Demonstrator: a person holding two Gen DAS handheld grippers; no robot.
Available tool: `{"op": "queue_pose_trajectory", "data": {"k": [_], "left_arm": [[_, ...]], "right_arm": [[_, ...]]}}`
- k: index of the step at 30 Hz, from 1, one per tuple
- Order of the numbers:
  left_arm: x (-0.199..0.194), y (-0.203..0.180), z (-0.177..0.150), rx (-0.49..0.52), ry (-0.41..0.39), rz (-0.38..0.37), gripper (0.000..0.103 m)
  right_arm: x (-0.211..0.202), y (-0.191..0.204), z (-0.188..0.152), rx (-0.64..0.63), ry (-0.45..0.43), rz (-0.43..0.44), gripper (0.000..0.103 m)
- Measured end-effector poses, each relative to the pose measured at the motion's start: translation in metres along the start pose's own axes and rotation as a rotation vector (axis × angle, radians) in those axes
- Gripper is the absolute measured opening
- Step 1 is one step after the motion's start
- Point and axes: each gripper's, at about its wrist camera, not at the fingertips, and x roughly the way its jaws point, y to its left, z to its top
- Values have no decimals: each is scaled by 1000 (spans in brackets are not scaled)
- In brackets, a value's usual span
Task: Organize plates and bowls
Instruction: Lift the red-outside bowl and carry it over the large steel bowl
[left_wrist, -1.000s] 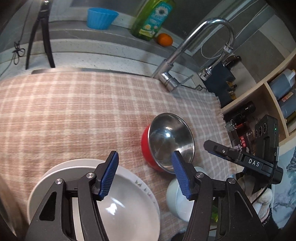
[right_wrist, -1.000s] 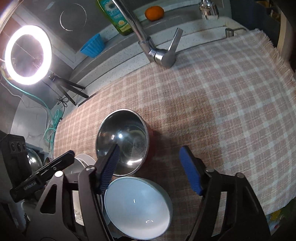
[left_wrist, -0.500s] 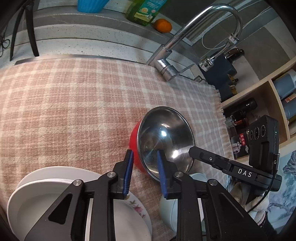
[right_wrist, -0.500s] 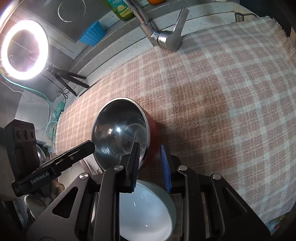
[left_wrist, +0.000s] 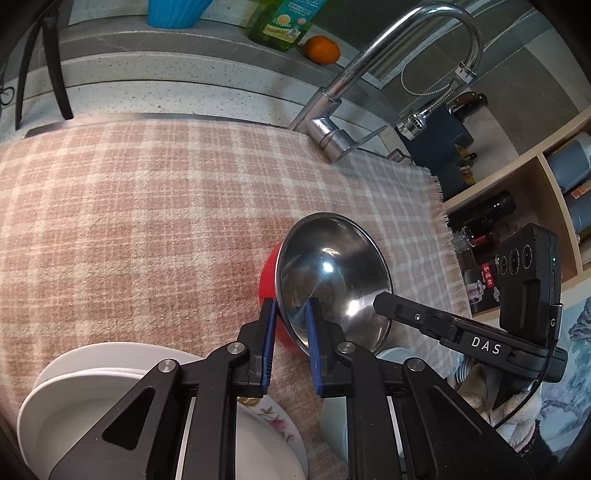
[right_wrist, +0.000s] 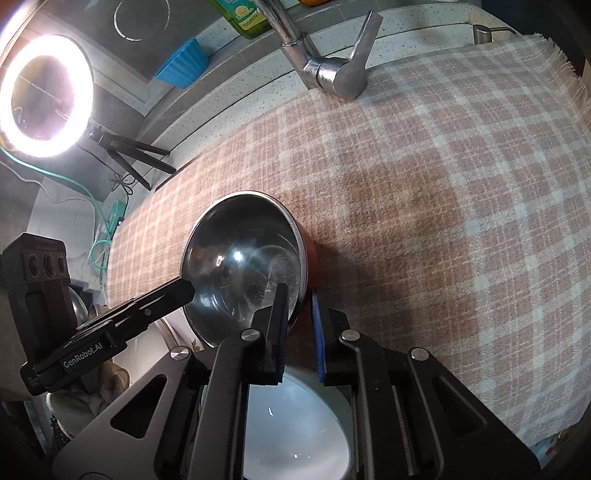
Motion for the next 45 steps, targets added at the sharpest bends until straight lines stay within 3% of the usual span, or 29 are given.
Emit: {"op": "queue_pose_trajectory", "data": {"k": [9, 18, 30, 45], "left_arm": [[-15, -1, 1, 3, -39, -6, 14], [-56, 2, -5, 2, -108, -16, 14], [-124, 27, -32, -37, -209, -6, 14], [-206, 86, -81, -166, -332, 65, 14]], "right_arm": [[-12, 13, 1, -19, -32, 1, 12], [-29, 46, -3, -64, -66, 26, 12], [-39, 115, -25, -166, -73, 80, 12], [-12, 220, -57, -333, -11, 177, 12]]}}
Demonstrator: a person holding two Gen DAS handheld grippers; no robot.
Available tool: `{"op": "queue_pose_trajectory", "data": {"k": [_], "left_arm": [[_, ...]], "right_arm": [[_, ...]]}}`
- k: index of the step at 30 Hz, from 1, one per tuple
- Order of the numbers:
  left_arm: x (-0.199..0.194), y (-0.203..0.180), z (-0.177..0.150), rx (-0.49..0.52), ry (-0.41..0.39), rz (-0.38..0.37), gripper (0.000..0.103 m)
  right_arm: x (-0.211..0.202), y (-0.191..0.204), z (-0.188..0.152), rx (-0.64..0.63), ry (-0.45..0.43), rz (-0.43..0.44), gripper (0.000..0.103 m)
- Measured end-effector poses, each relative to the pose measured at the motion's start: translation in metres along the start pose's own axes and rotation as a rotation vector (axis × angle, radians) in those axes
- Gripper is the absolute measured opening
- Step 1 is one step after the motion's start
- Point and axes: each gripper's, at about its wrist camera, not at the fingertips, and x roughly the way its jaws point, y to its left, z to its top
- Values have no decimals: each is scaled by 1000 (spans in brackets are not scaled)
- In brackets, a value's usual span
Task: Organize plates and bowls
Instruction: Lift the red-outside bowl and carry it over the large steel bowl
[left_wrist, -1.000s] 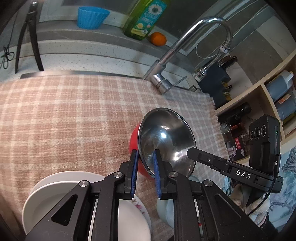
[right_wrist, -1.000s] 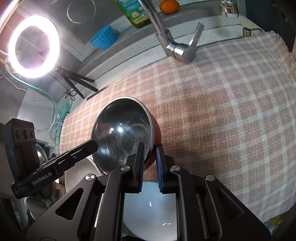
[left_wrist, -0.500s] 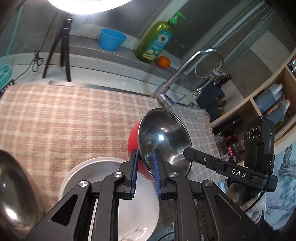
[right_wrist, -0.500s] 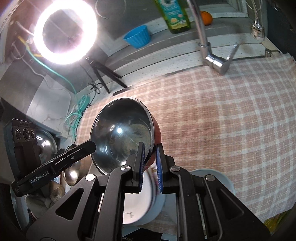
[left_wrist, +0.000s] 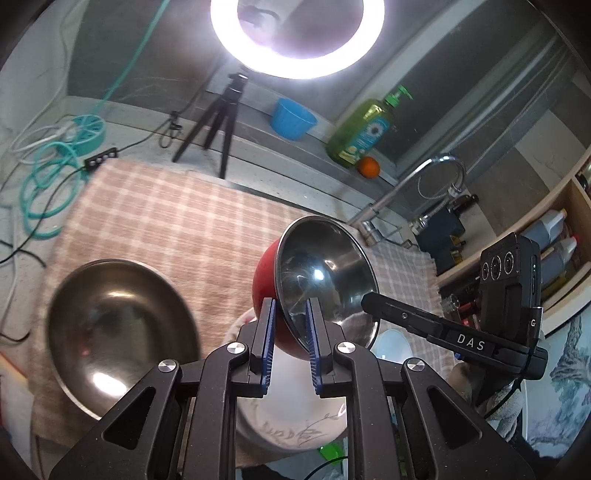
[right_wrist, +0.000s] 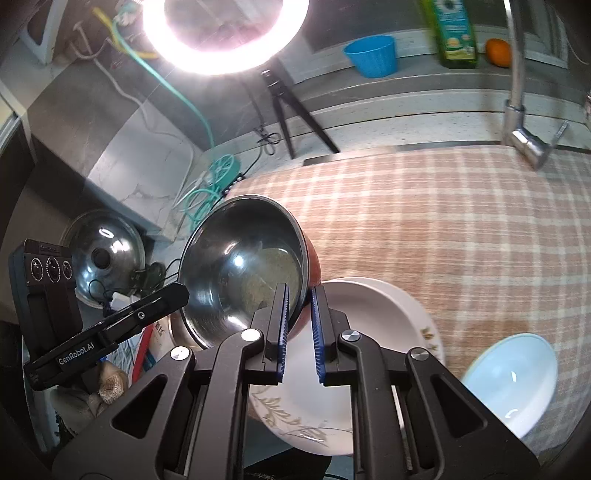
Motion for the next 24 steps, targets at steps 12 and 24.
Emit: {"op": "queue_pose_trajectory", "data": {"k": [12, 24], "left_arm": [[-43, 54, -13, -93, -55, 79, 14], [-45, 108, -32, -190, -12, 154, 14]], "right_arm": [[52, 63, -2, -109, 74, 43, 12], [116, 97, -16, -211, 194, 14, 12]]}}
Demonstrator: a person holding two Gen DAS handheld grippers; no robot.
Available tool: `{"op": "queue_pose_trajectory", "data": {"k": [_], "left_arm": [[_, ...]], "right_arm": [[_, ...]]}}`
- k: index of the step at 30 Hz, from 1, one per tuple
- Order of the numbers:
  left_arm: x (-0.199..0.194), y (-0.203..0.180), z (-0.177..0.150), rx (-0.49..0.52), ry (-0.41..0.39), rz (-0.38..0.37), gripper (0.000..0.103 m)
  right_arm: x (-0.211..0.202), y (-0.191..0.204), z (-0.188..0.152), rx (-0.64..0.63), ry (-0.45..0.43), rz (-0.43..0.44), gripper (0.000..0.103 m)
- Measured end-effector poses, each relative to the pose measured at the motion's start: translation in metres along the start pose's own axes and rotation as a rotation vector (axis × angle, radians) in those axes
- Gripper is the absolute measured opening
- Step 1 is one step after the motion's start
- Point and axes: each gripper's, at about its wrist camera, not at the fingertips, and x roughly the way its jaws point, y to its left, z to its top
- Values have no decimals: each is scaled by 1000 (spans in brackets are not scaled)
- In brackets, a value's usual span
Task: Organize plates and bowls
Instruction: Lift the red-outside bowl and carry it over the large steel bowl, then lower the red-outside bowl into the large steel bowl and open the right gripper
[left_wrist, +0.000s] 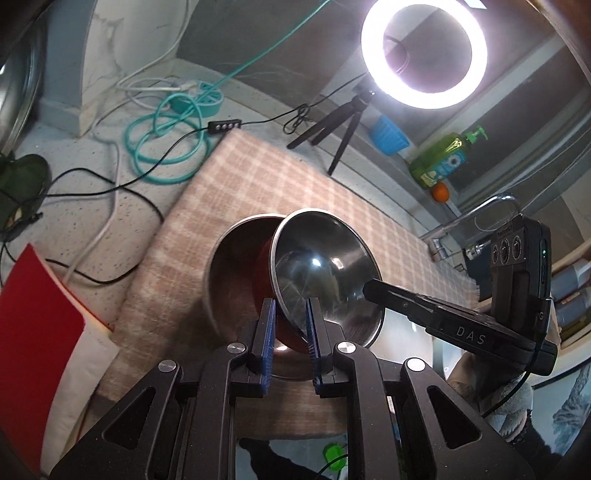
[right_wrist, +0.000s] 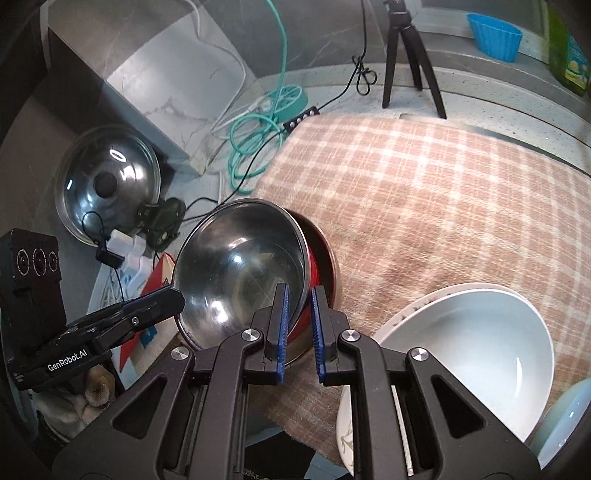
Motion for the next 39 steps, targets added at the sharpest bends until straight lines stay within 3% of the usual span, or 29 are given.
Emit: {"op": "queue_pose_trajectory", "data": {"k": [11, 31, 32, 33, 36, 39], "left_arm": [[9, 16, -2, -15, 21, 22, 14], [20, 14, 0, 25, 42, 70, 14], [19, 13, 0, 26, 41, 74, 14], [19, 11, -1, 32, 37, 76, 15], [16, 8, 0, 44, 28, 79, 32], [10, 5, 2, 52, 5, 75, 32]], "right_arm": [[23, 7, 3, -44, 54, -48, 12], [28, 12, 3, -74, 56, -94, 14], [28, 12, 3, -74, 51, -98, 16], [28, 13, 3, -76, 45, -94, 23], [22, 15, 3, -87, 16, -77, 39], [13, 19, 5, -94, -16, -65, 51]]}}
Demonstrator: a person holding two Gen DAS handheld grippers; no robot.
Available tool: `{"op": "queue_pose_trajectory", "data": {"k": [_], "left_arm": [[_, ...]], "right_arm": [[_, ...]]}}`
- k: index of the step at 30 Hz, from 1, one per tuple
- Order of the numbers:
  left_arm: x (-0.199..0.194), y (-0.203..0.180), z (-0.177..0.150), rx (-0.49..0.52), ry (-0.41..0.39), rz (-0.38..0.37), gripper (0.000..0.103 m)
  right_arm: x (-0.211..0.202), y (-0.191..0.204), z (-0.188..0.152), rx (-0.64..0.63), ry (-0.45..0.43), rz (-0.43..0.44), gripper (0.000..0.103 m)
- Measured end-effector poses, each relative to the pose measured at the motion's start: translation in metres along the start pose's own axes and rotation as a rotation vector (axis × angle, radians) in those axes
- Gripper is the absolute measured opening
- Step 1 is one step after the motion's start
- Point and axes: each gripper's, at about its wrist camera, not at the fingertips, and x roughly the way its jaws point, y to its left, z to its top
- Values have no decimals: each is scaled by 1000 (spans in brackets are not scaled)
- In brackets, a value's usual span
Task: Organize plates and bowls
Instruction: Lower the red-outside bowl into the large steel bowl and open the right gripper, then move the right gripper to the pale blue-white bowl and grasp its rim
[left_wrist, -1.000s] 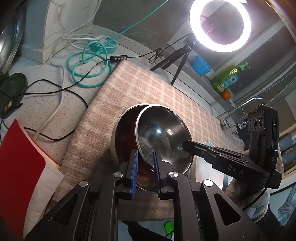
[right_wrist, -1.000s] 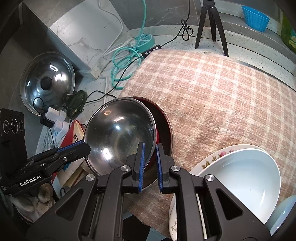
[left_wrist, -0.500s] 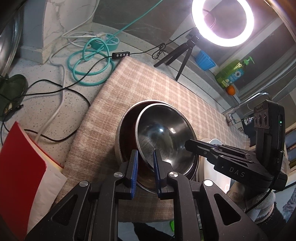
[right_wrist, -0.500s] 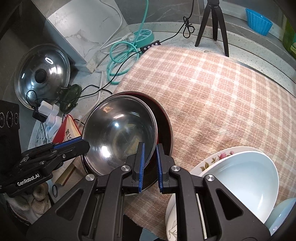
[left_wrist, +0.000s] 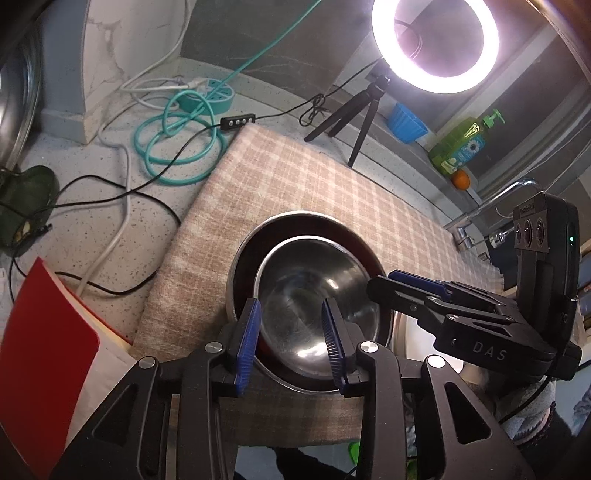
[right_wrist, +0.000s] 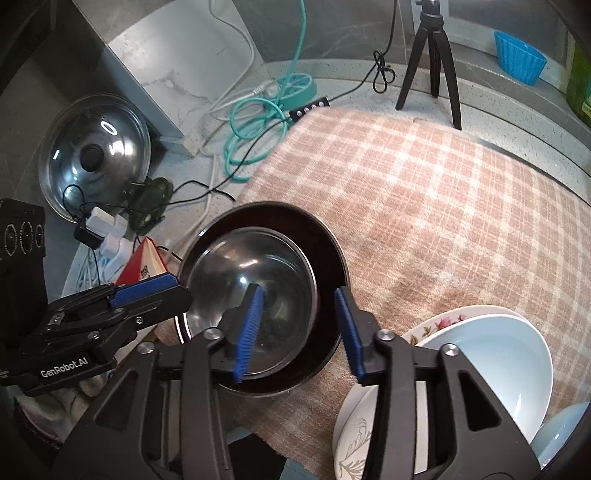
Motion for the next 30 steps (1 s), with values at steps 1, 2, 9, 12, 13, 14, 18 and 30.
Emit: {"op": "queue_pose_trajectory", "data": {"k": [1, 2, 9, 12, 13, 14, 18, 30], "left_arm": [[-2, -1, 1, 3, -5, -2, 32], [-4, -2, 2, 7, -11, -2, 32], [-12, -9, 6, 21, -32, 7, 50], [-14, -15, 7, 35, -41, 18, 62], [-14, -17, 7, 41, -43, 19, 62], [-15, -19, 7, 44, -45, 20, 62], [-15, -27, 8, 49, -45, 9, 62], [-9, -91, 1, 153, -35, -80, 62]], "right_arm": [[-4, 1, 1, -2, -13, 5, 53], [-8, 1, 1, -2, -23, 13, 56], [-32, -3, 3, 12, -87, 16, 83], [-40, -12, 1, 38, -97, 14, 85], [-44, -16, 0, 48, -101, 15, 85], [-48, -20, -1, 57, -104, 15, 85], [-67, -38, -7, 93, -131, 5, 85], [-140, -111, -46, 240, -229, -89, 85]]}}
